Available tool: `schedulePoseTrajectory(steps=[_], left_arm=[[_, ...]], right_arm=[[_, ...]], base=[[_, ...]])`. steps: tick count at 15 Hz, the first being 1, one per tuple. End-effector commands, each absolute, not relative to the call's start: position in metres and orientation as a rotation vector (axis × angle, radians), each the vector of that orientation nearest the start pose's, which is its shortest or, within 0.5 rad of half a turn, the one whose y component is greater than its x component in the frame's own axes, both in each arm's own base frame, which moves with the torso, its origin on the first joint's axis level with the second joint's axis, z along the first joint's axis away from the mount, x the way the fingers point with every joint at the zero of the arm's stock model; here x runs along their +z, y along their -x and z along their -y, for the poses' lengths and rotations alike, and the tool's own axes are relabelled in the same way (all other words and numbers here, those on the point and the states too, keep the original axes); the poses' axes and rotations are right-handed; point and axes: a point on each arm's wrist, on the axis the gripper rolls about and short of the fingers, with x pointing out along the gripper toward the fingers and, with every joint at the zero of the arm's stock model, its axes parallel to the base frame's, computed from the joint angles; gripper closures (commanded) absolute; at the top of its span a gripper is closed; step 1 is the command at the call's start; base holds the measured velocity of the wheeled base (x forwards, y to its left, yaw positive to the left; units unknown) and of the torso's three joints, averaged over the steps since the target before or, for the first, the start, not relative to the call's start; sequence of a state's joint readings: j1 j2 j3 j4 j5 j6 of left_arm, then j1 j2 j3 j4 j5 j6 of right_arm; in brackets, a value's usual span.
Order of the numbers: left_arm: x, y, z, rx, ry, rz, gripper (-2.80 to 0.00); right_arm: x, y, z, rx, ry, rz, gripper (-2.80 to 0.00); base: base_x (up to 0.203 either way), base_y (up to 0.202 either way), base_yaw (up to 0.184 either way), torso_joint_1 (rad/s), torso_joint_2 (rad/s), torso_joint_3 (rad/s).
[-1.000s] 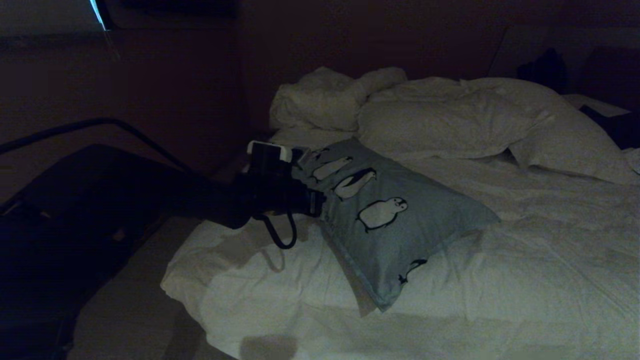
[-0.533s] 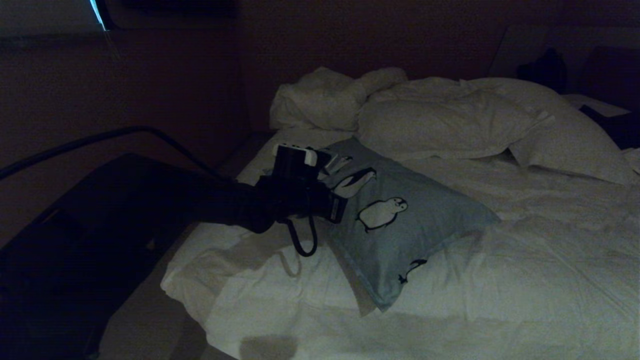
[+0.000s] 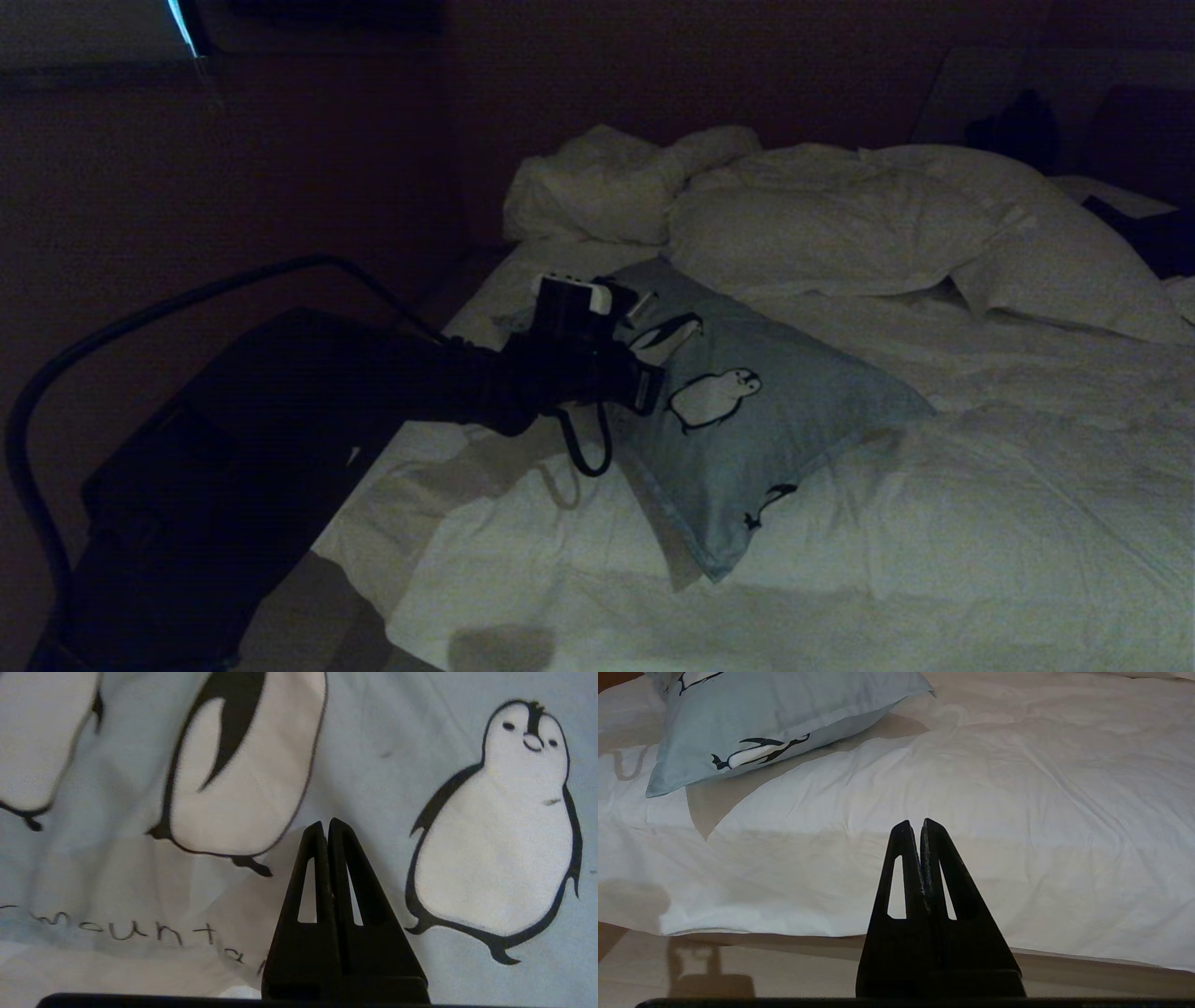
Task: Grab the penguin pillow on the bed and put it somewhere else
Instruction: Pick up the pillow
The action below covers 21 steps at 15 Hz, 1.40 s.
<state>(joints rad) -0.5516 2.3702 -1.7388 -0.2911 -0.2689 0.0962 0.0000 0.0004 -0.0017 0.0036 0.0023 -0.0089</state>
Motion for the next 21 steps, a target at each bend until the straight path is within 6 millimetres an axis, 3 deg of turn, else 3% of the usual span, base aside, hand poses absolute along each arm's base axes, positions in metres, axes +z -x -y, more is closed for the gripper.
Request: schedulePoseTrajectory(steps=[1, 4, 5, 12, 19, 21], left_arm=[[0.140, -0.420, 0.265, -0.829, -0.137, -0.287, 0.00], [0.143, -0.420, 0.266, -0.827, -0.138, -0.277, 0.00], [0.145, -0.419, 0.266, -0.824, -0.140, -0.272, -2.80], [0.145, -0.418, 0.274, -0.840, -0.140, -0.260, -2.80], [0.123, -0.429, 0.288, -0.851, -0.167, -0.260, -2.80], [0.107, -0.434, 0.291, -0.845, -0.172, -0.279, -2.80]], right_arm=[[0.075, 0.023, 0.000, 0.003, 0.009, -0.005, 0.00], [0.075, 0.023, 0.000, 0.003, 0.009, -0.004, 0.00], [0.076, 0.023, 0.000, 0.003, 0.009, -0.003, 0.00], [0.076, 0.023, 0.000, 0.003, 0.009, -0.003, 0.00], [0.076, 0.023, 0.000, 0.003, 0.009, -0.003, 0.00], [0.076, 0.023, 0.000, 0.003, 0.009, -0.003, 0.00]], base=[[0.000, 0.000, 0.000, 0.000, 0.00, 0.000], [0.000, 0.000, 0.000, 0.000, 0.00, 0.000], [0.000, 0.000, 0.000, 0.000, 0.00, 0.000], [0.000, 0.000, 0.000, 0.000, 0.00, 0.000], [0.000, 0.000, 0.000, 0.000, 0.00, 0.000], [0.000, 0.000, 0.000, 0.000, 0.00, 0.000]])
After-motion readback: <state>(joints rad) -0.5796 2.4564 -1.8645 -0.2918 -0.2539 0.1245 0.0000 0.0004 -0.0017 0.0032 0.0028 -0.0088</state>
